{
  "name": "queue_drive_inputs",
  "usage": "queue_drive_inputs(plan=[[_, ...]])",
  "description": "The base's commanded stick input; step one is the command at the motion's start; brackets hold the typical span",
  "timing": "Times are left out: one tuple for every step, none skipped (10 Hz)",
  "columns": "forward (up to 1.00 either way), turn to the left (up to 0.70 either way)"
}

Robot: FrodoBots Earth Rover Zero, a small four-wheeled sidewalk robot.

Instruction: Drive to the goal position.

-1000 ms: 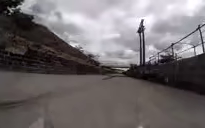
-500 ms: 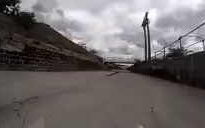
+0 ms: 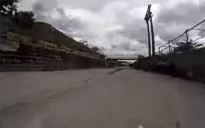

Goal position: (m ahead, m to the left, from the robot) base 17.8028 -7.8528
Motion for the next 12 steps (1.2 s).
queue_drive_inputs(plan=[[1.00, 0.00], [1.00, 0.00], [1.00, 0.00], [1.00, -0.08], [1.00, -0.22], [1.00, -0.37], [1.00, -0.27], [1.00, -0.12], [1.00, -0.02], [1.00, -0.11], [1.00, -0.19], [1.00, -0.40]])
